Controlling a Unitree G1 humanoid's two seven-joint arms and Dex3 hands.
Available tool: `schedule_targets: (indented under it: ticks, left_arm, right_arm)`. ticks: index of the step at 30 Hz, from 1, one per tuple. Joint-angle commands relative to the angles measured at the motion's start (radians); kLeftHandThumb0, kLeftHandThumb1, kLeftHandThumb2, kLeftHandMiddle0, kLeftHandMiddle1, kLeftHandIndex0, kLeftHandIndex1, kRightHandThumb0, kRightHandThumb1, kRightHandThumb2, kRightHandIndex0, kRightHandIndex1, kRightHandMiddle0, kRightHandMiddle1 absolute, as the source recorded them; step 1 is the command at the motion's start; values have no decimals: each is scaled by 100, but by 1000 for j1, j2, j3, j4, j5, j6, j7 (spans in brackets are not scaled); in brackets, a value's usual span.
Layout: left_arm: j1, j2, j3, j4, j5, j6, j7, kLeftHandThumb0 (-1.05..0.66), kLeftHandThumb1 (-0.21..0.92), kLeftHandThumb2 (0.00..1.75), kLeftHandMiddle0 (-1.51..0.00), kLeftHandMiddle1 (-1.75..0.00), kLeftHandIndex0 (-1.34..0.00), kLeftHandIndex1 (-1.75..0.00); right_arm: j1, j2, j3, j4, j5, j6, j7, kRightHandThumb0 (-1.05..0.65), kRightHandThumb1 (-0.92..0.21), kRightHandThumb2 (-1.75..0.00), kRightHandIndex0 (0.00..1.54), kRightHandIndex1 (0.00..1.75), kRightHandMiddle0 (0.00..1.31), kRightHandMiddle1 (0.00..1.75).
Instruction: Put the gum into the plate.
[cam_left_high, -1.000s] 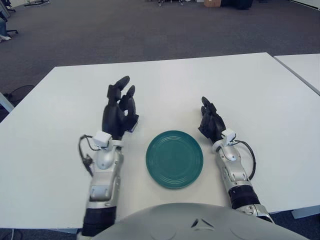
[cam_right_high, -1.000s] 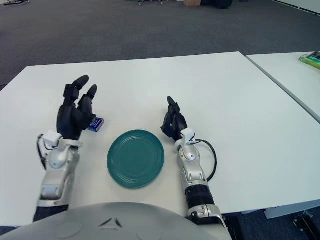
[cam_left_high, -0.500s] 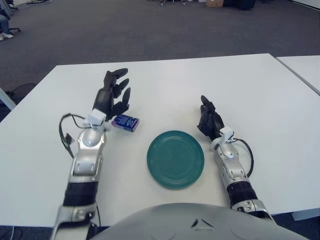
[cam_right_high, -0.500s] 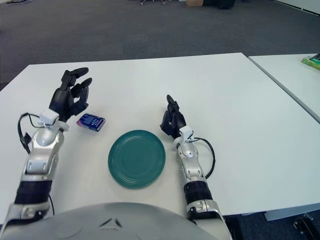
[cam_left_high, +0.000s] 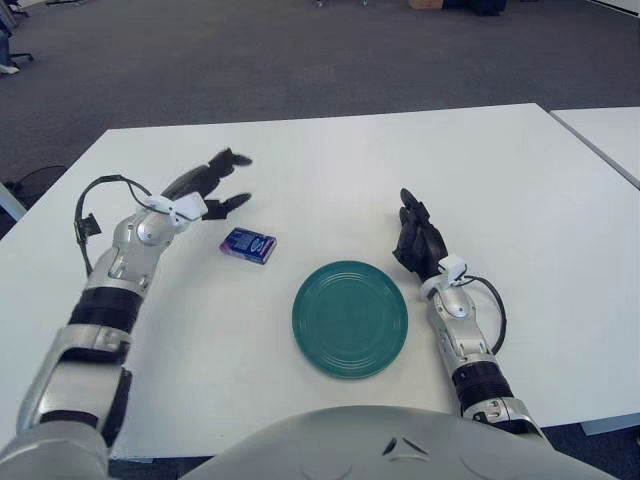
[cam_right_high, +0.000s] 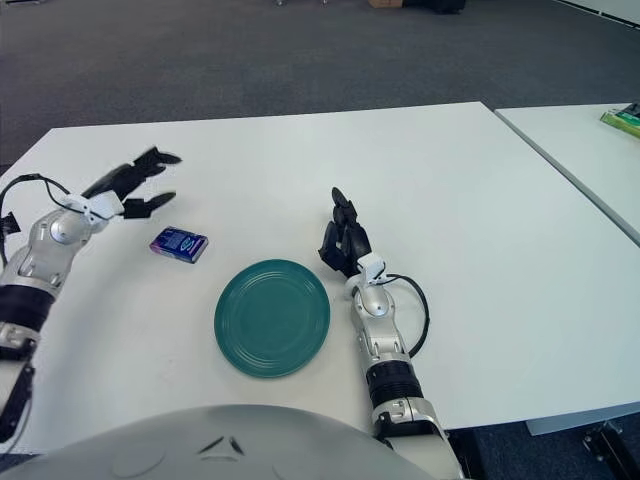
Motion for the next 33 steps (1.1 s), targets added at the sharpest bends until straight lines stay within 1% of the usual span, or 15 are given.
schedule_targets:
  ticks: [1, 4, 7, 13, 16, 20, 24, 33]
  left_arm:
    - [-68, 67, -83, 114, 128, -81, 45, -99, 92, 38, -27, 0, 0, -85]
    - [-111, 76, -133, 190, 201, -105, 86, -102, 92, 36, -23, 0, 0, -86]
    - [-160, 71, -183, 283, 265, -104, 121, -103, 92, 35, -21, 0, 0, -86]
    - [-238, 49, -263, 436, 344, -94, 177, -104, 92, 33, -18, 0, 0, -86]
    - [-262, 41, -295, 484, 367, -102, 192, -104, 92, 32, -16, 0, 0, -86]
    - [-279, 37, -314, 519, 364, -128, 195, -104, 92, 31, -15, 0, 0, -85]
    - [-284, 30, -317, 533, 336, -165, 156, -103, 92, 31, -14, 0, 0, -84]
    - [-277, -7, -273, 564, 222, -190, 26, -104, 92, 30, -13, 0, 0, -80]
  right_arm:
    - [63, 3, -12, 102, 15, 75, 5, -78, -92, -97, 0, 0, 0, 10]
    - [62, 4, -16, 109, 18, 72, 11, -78, -92, -96, 0, 0, 0, 11]
    - [60, 5, -17, 113, 20, 70, 15, -78, -92, -96, 0, 0, 0, 12]
    - [62, 3, -17, 110, 22, 70, 16, -78, -92, -96, 0, 0, 0, 14]
    - [67, 1, -18, 101, 22, 74, 15, -77, -92, -96, 0, 0, 0, 16]
    - [69, 1, -20, 96, 23, 78, 14, -77, -92, -97, 0, 0, 0, 17]
    - [73, 1, -22, 90, 23, 81, 11, -77, -92, -97, 0, 0, 0, 18]
    - [77, 1, -24, 87, 22, 80, 12, -77, -92, -97, 0, 0, 0, 20]
